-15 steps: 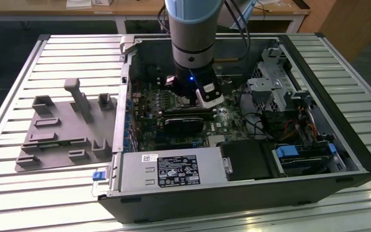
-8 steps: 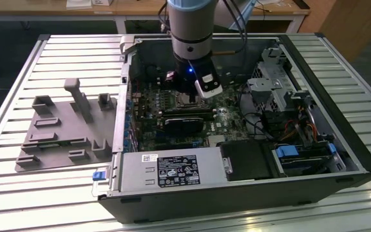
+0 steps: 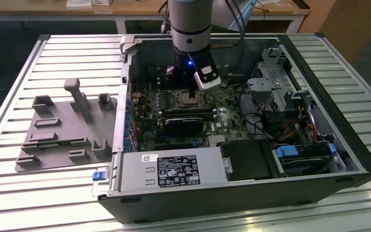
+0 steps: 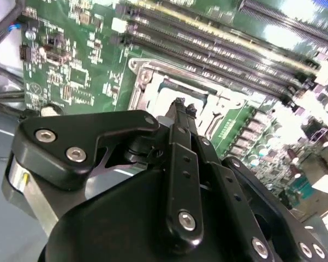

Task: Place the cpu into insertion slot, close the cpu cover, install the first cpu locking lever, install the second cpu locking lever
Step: 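Install the second cpu locking lever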

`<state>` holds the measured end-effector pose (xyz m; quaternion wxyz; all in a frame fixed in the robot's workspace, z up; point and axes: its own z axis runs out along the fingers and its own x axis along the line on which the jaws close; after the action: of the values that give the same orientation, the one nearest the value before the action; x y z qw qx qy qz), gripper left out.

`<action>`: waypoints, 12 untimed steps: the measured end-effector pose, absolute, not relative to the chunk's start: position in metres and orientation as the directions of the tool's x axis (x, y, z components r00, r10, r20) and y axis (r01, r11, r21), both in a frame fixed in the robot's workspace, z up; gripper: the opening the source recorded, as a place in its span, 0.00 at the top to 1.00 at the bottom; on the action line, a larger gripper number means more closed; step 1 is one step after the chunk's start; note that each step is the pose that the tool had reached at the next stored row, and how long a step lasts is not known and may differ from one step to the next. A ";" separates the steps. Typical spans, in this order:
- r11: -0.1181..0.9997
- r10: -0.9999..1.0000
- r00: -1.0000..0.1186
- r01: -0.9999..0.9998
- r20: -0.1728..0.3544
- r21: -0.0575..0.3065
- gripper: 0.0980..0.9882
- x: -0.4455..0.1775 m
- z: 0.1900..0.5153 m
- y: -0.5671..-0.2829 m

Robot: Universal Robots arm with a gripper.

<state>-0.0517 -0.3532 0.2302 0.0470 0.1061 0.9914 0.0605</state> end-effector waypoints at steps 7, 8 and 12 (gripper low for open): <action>0.974 0.213 -0.973 0.205 -0.088 0.094 1.00 -0.051 0.229 -0.346; 0.974 0.213 -0.973 0.205 -0.088 0.094 1.00 -0.051 0.229 -0.345; 0.974 0.213 -0.973 0.205 -0.088 0.094 1.00 -0.051 0.229 -0.345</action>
<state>-0.0506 -0.3451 0.2292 0.0490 0.1052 0.9924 0.0420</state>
